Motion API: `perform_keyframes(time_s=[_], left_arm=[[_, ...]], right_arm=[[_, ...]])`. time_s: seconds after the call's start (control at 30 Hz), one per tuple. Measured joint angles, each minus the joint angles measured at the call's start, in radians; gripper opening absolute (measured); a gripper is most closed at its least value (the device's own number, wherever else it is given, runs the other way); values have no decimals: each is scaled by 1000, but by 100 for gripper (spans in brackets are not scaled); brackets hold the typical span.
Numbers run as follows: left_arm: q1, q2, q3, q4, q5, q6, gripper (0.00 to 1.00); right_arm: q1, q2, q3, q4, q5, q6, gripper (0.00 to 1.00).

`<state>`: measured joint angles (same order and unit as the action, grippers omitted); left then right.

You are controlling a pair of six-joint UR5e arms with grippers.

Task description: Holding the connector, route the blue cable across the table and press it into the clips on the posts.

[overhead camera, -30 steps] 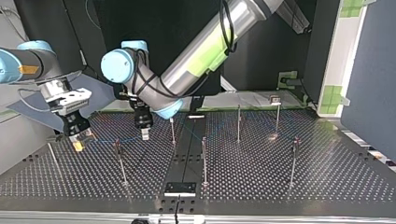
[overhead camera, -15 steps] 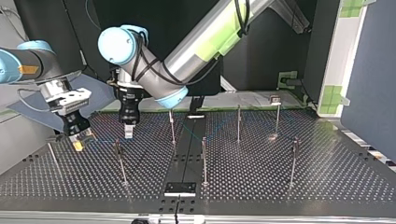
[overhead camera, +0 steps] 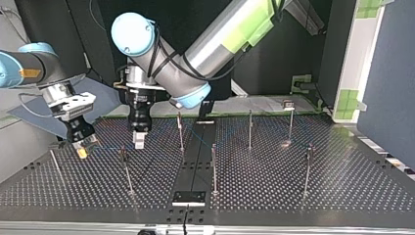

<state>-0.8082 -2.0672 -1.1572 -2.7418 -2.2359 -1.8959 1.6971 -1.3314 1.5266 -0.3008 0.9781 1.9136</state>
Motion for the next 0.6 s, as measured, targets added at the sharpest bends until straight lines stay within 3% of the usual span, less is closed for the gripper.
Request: perform_keyframes(time_s=[0.33,0.6], left_arm=[[-2,88,-88,89,-75,-30,100],[-1,163,-163,135,-104,1,100]], right_arm=[[0,0,0,0,-1,3,0],[1,2,0,0,-1,3,0]])
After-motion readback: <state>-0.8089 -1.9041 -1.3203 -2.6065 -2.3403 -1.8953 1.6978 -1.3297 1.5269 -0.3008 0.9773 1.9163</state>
